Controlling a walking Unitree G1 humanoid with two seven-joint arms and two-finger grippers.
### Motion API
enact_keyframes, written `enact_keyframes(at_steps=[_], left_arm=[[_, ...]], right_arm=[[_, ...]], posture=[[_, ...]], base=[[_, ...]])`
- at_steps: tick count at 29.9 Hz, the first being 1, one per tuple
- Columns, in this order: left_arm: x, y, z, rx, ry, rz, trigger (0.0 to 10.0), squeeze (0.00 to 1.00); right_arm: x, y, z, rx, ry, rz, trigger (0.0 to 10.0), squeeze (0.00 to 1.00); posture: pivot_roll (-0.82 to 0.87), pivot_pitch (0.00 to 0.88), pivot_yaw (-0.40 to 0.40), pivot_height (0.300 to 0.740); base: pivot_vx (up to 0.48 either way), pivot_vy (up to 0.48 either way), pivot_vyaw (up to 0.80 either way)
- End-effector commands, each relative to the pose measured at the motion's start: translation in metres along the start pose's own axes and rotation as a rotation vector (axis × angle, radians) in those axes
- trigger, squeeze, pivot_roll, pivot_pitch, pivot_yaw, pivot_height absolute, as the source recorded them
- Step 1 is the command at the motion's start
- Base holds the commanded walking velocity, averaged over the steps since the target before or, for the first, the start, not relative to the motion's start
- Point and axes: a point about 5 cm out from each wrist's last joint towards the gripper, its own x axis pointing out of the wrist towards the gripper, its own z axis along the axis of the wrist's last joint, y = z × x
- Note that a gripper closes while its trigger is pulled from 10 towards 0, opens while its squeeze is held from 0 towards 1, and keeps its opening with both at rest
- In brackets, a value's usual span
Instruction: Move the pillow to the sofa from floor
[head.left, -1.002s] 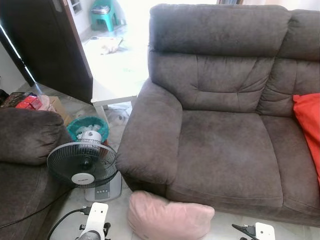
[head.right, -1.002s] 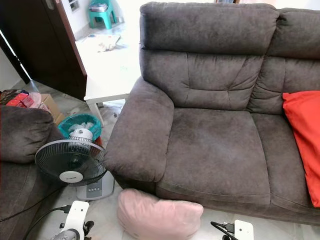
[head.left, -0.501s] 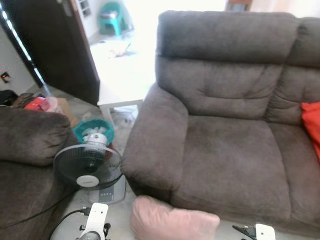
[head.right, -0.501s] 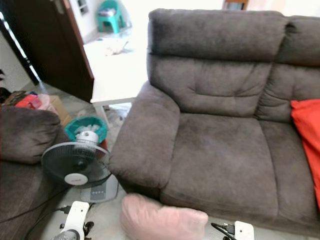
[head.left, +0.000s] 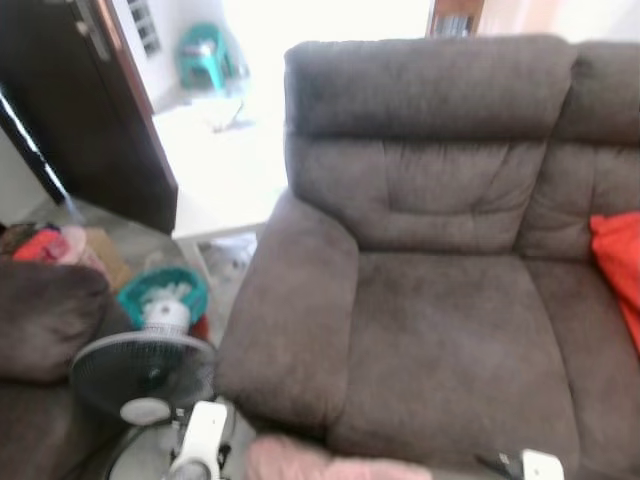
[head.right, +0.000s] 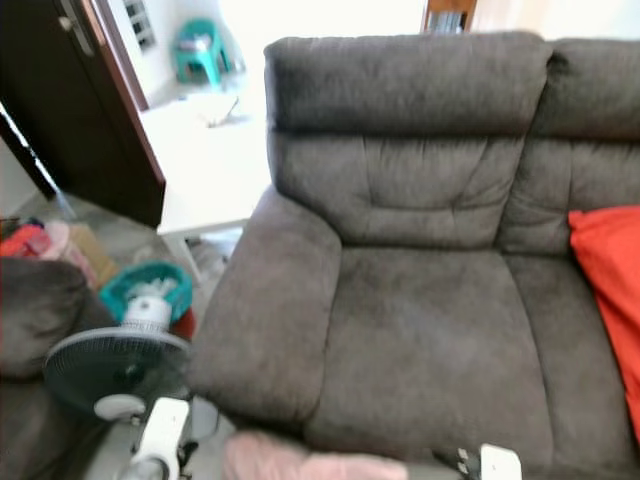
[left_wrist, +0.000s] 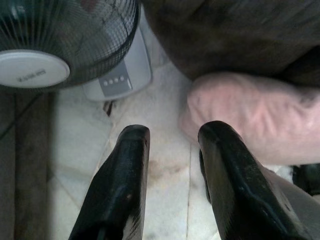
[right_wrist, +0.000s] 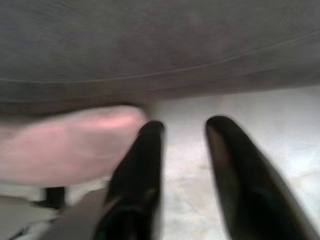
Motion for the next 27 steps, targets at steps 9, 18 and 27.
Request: enact_keyframes(at_steps=[9, 18, 27], left_arm=[[-0.002, 0.0, -0.007, -0.011, 0.005, 0.009, 10.0, 0.0], [-0.003, 0.003, -0.001, 0.018, -0.08, 0.054, 10.0, 0.0], [-0.009, 0.015, 0.075, -0.03, -0.496, 0.201, 10.0, 0.0]], right_arm=[[-0.002, -0.004, -0.006, -0.002, 0.018, -0.007, 10.0, 0.0], [-0.002, -0.003, -0.004, 0.005, -0.011, 0.004, 10.0, 0.0], [-0.004, -0.002, 0.009, 0.021, -0.159, 0.015, 10.0, 0.0]], posture=[[0.07, 0.0, 0.013, 0.74], [0.07, 0.0, 0.014, 0.74], [0.08, 0.006, 0.014, 0.74]], base=[[0.0, 0.0, 0.0], [0.0, 0.0, 0.0], [0.0, 0.0, 0.0]])
